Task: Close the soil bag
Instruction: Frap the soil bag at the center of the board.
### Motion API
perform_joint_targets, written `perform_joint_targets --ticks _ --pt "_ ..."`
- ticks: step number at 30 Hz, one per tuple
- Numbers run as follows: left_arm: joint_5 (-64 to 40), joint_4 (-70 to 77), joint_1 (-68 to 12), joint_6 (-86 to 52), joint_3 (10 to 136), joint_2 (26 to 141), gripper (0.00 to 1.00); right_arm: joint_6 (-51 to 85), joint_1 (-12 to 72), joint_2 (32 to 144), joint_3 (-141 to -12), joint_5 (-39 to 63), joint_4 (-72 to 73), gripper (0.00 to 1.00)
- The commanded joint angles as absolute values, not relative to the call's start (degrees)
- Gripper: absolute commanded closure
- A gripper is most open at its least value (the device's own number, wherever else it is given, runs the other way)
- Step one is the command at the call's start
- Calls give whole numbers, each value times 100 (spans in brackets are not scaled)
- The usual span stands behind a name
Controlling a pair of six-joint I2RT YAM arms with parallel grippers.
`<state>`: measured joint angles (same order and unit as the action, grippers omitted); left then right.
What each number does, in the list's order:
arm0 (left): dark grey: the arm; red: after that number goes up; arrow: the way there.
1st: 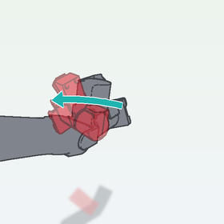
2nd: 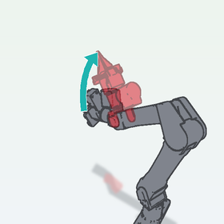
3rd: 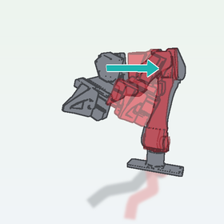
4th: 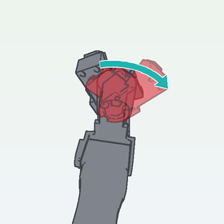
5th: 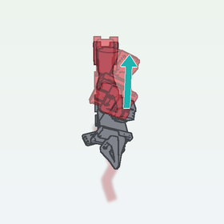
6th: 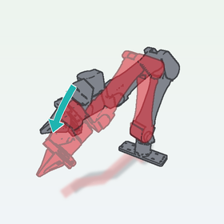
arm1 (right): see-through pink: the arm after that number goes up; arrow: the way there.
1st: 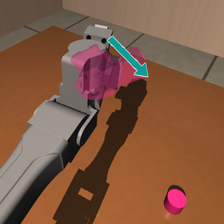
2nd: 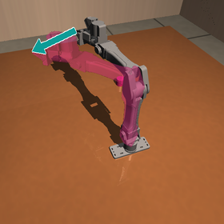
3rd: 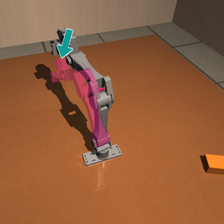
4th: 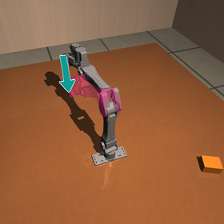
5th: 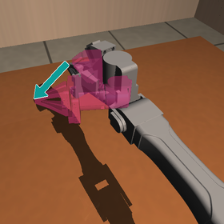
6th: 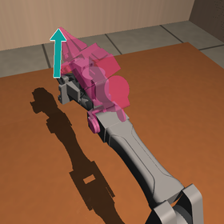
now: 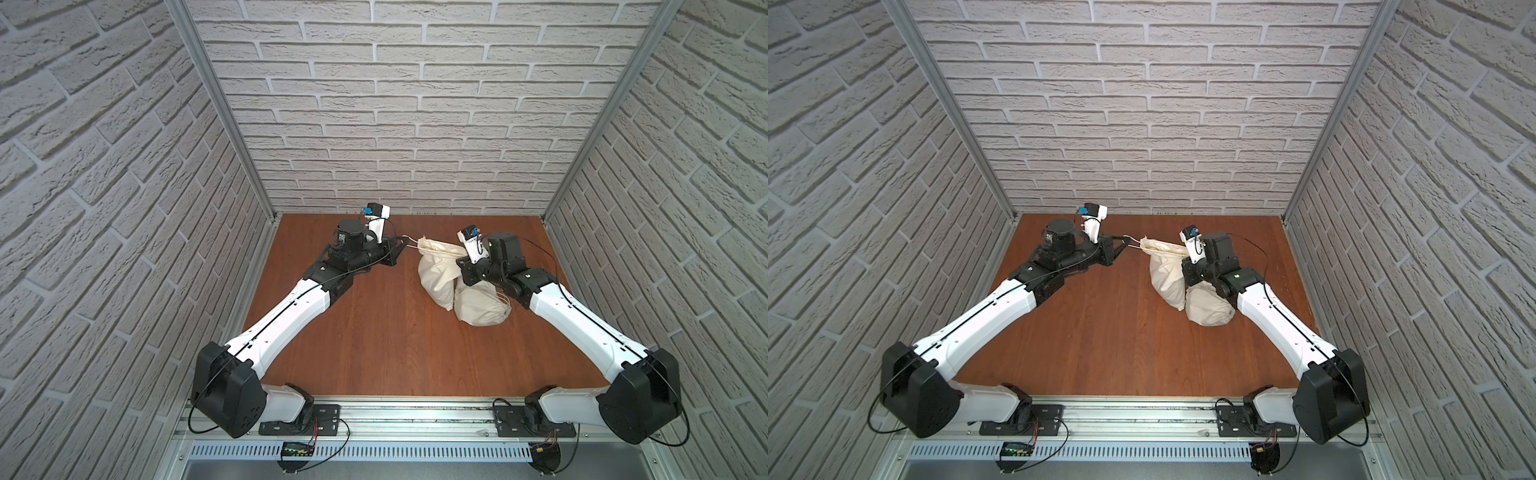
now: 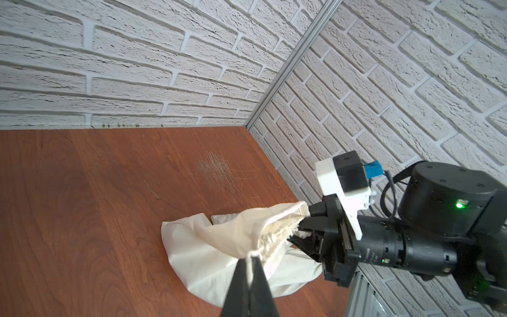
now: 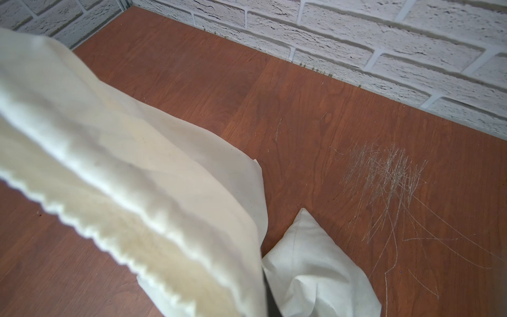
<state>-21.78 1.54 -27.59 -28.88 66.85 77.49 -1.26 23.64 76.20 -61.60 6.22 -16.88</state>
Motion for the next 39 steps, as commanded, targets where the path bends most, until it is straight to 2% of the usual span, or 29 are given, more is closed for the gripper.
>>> perform_joint_targets --ticks 1,4,7,9,18,28,34,39 --pt "-1908 484 -2911 -2675 7111 7742 100 3 2198 7452 -6108 499 -1775 87" --pt "-1880 392 -3037 -2629 7323 7959 100 -87 2320 7282 -6224 644 -1819 76" --pt "-1905 251 -3048 -2681 7523 8108 100 -201 2526 6939 -6362 718 -1790 59" --pt "-1958 234 -3069 -2707 7615 8130 100 -304 2717 6717 -6434 749 -1698 53" --pt "-1902 330 -3269 -2599 7587 7964 100 -800 3760 6634 -6781 734 -978 45" --pt "-1861 565 -3330 -2704 7462 7705 100 -1117 3946 7574 -7433 583 -698 46" --pt "-1885 689 -3335 -2775 7346 7581 100 -1058 3934 7977 -7565 581 -500 53" --pt "-1860 642 -3337 -2765 7355 7553 100 -1020 3850 8256 -7752 748 -549 63"
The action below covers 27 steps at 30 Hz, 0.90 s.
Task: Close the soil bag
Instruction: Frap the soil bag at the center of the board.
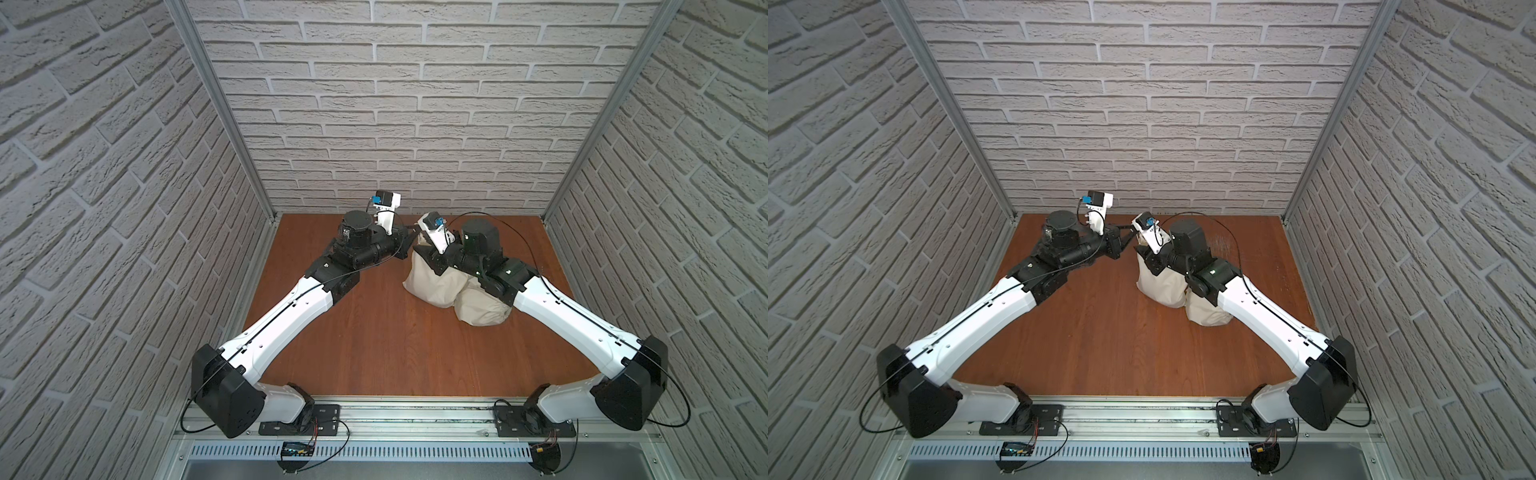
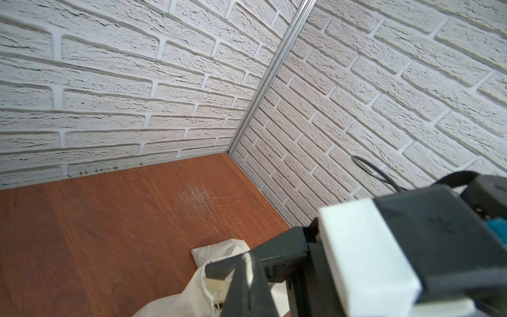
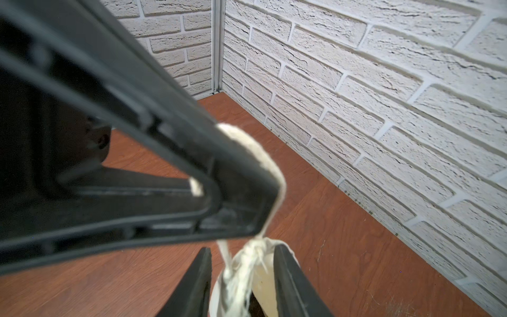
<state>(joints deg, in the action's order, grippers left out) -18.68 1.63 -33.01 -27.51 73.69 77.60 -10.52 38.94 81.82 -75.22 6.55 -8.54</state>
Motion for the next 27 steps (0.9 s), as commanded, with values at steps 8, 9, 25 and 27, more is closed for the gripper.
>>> perform_joint_targets --ticks 8,9,25,27 --pt "-1625 578 -2786 -2986 7417 7012 100 -970 2894 8445 -7002 276 -1266 84" --pt "-1603 554 -2594 -3087 7429 6912 100 -941 2702 8327 -6676 159 -1220 84" --pt "-2010 22 -2493 -3195 8128 7437 100 -1055 3536 7828 -7681 1595 -1197 59" --pt "-2026 -27 -2503 -3180 8222 7459 100 -1047 3591 7934 -7956 1714 -1173 55"
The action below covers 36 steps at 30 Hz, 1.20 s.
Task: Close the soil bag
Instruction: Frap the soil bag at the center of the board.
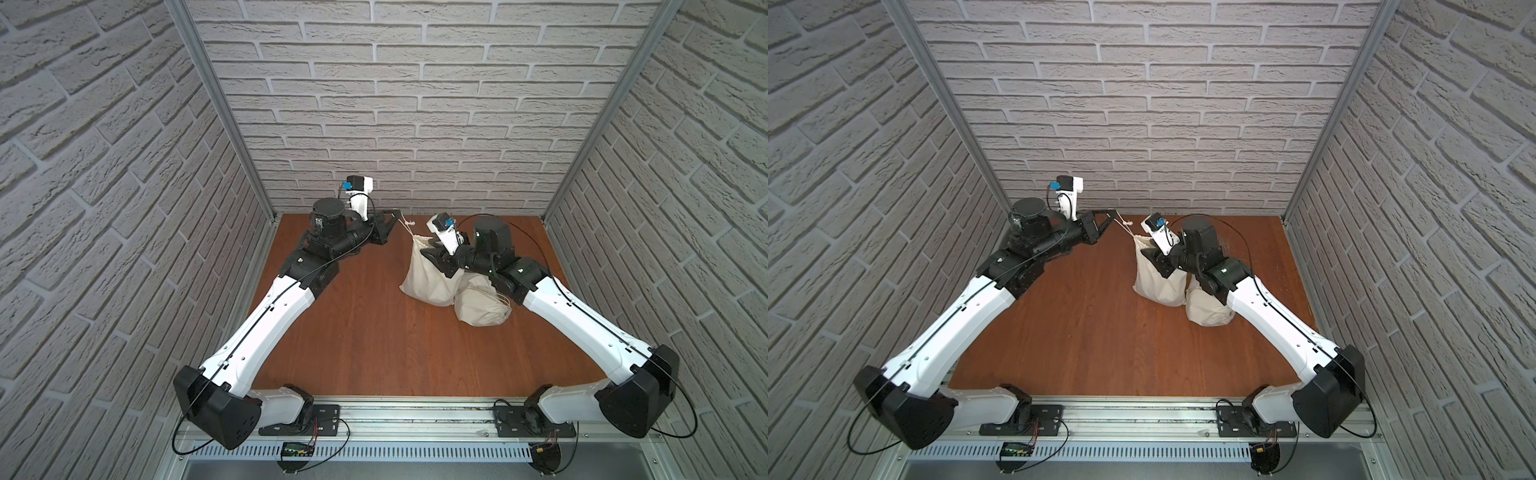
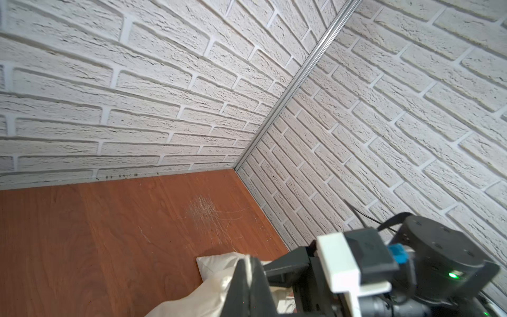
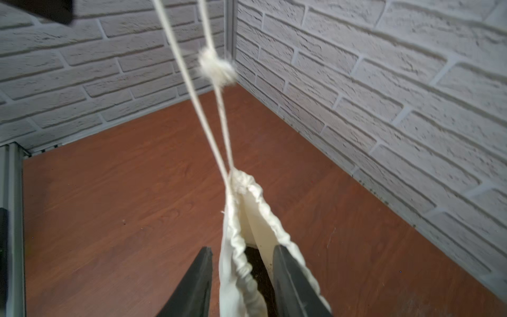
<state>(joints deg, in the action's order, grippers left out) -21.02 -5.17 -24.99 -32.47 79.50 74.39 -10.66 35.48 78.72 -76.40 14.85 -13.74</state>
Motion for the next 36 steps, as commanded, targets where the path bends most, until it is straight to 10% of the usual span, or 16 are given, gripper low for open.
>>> perform_joint_targets --ticks 1,13,25,36 --pt "-2020 -45 -2505 -3181 8263 7460 100 -1033 3602 8020 -8078 1790 -1190 53" --pt "-2096 -223 -2522 -3209 8481 7566 100 -688 3727 9007 -9086 2357 -1287 33" --pt "-2112 -329 -2444 -3201 8705 7522 100 -874 3711 9824 -10186 1916 -2172 73" --pt "-2378 -893 -1048 -3761 9654 7192 100 -816 2719 8992 -8041 -219 -3190 81"
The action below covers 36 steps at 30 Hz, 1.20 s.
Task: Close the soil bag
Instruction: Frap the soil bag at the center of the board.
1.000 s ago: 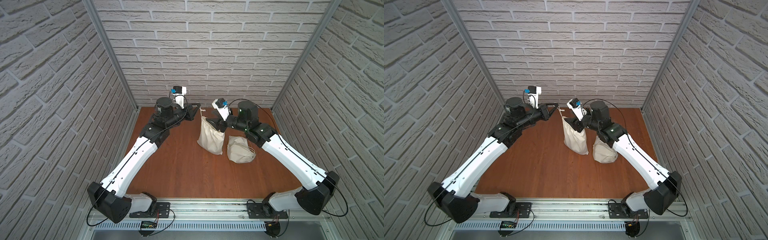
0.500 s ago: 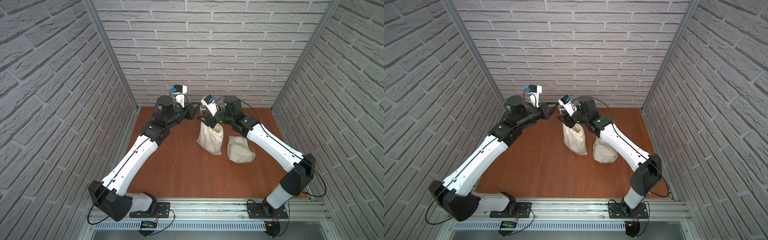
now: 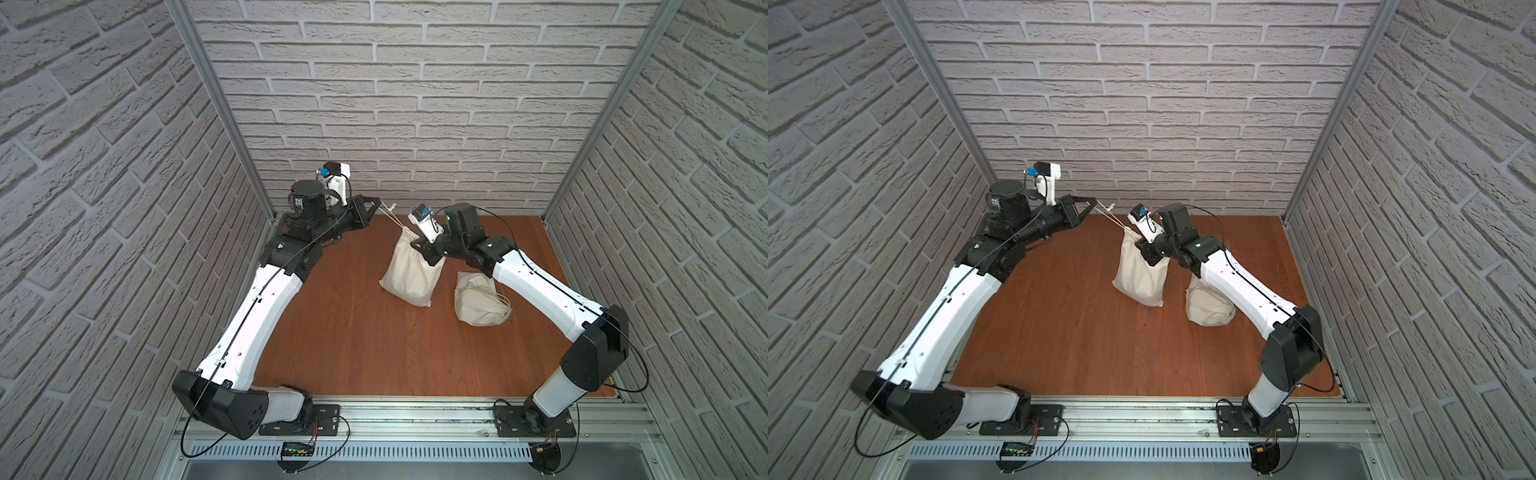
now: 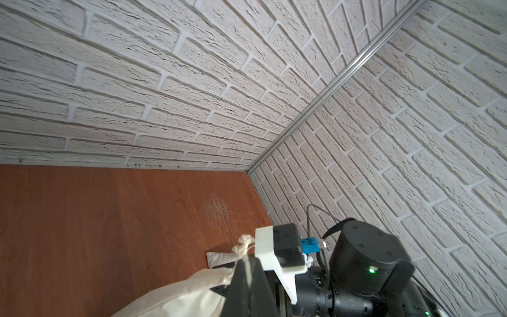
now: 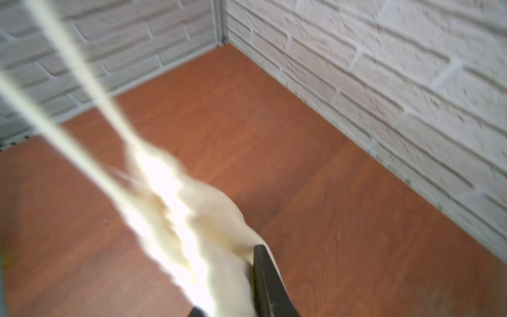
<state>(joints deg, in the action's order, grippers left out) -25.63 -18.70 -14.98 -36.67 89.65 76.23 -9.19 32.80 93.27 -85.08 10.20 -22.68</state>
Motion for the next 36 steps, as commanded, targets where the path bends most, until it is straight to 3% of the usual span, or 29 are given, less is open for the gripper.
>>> perform_joint_targets --ticks 1,8,15,22,29,36 --pt "-2393 -925 -897 -3818 9696 7200 100 -788 2589 8804 -7867 -344 -3221 81" --pt "-2173 -982 -536 -3842 9435 7166 100 -913 2172 7960 -8129 -777 -3435 84" --pt "-2019 -1180 -1021 -3273 9079 7221 100 -1012 2171 8108 -9168 -569 -3650 85" --pt "-1464 -1111 -1394 -2878 8211 6822 100 -785 2171 8176 -8184 -333 -2955 83" --pt "-1751 -1143 -1648 -2864 8524 7232 100 -550 2748 8061 -7896 857 -2157 70" --pt "-1916 -1559 -2259 -2686 9821 8196 100 147 3129 8302 -7857 2148 -492 56"
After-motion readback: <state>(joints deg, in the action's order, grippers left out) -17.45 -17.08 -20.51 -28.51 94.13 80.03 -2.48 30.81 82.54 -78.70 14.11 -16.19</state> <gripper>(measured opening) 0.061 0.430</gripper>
